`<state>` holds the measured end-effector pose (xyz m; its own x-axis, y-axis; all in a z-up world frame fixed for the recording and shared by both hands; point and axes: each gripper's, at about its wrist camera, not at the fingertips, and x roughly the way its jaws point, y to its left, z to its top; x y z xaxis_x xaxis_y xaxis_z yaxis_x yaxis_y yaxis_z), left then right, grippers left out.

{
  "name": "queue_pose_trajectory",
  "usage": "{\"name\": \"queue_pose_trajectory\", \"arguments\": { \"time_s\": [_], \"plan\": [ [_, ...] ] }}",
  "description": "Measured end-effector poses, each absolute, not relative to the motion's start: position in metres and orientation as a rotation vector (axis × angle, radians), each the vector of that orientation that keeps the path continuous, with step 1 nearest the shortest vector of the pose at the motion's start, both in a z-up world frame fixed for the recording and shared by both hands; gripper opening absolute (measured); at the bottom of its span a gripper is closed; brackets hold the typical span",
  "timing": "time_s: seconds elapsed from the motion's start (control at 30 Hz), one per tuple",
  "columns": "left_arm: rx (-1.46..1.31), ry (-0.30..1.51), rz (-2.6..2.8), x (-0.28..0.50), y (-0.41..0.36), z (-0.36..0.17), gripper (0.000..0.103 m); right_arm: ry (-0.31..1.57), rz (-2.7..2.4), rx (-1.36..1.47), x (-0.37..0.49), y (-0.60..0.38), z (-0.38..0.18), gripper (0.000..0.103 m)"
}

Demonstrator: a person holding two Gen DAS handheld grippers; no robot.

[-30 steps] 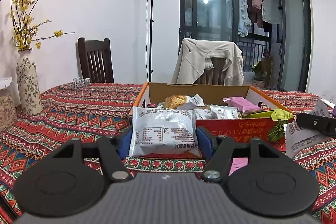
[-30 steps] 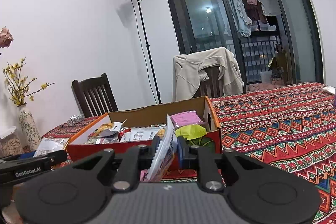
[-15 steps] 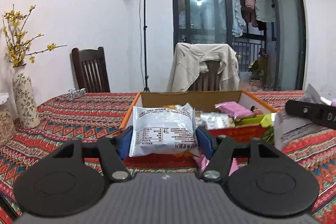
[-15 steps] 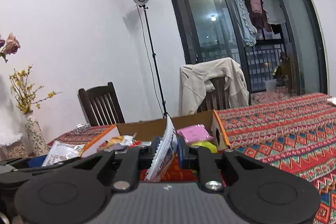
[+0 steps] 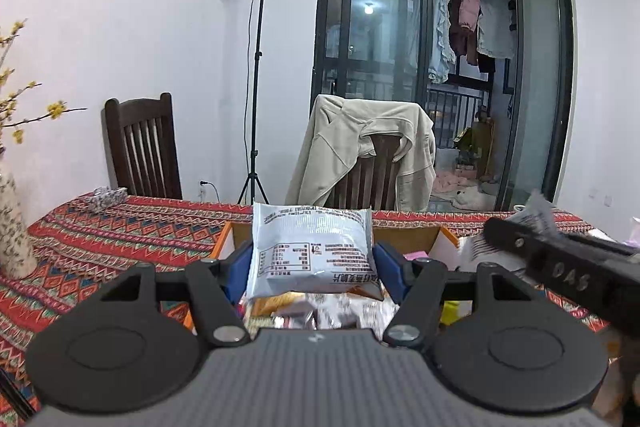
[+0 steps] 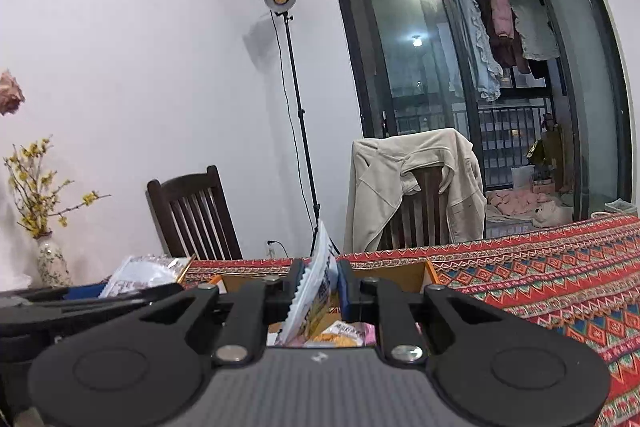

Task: Organize snacks
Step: 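Carry both packets into the cardboard box and open both tools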

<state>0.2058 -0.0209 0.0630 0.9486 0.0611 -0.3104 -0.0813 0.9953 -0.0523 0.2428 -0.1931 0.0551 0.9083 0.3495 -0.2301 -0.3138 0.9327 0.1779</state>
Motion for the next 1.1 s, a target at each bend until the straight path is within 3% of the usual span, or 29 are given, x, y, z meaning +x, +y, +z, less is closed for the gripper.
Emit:
{"name": "queue_pose_trajectory", "arguments": {
  "time_s": [0.4, 0.77, 0.87, 0.93, 0.97, 1.0, 1.03, 1.1],
  "plan": [
    [-0.081, 0.343, 0.075, 0.289, -0.017, 0.052, 0.065, 0.315, 0.352, 0.131, 0.32, -0.175, 0.035, 0.016],
    [-0.128, 0.384, 0.068, 0.303, 0.003, 0.015, 0.066, 0.333, 0.372, 0.126, 0.33, -0.179, 0.007, 0.016],
    [-0.151, 0.379, 0.043, 0.303, 0.005, 0.012, 0.073, 0.354, 0.362, 0.12, 0.332, -0.179, 0.002, 0.017],
    [-0.167, 0.373, 0.052, 0.302, 0.009, 0.012, 0.094, 0.368, 0.355, 0.125, 0.334, -0.181, 0.0, 0.019],
    [-0.182, 0.361, 0.056, 0.3, 0.011, 0.012, 0.102, 0.374, 0.346, 0.126, 0.336, -0.182, -0.001, 0.022],
    [-0.195, 0.345, 0.066, 0.298, 0.012, 0.013, 0.103, 0.383, 0.342, 0.129, 0.337, -0.182, -0.001, 0.041],
    [-0.204, 0.333, 0.075, 0.297, 0.014, 0.014, 0.103, 0.389, 0.337, 0.138, 0.338, -0.184, -0.002, 0.074],
    [-0.232, 0.33, 0.076, 0.296, 0.018, 0.015, 0.103, 0.393, 0.325, 0.148, 0.338, -0.187, -0.004, 0.103]
  ]
}}
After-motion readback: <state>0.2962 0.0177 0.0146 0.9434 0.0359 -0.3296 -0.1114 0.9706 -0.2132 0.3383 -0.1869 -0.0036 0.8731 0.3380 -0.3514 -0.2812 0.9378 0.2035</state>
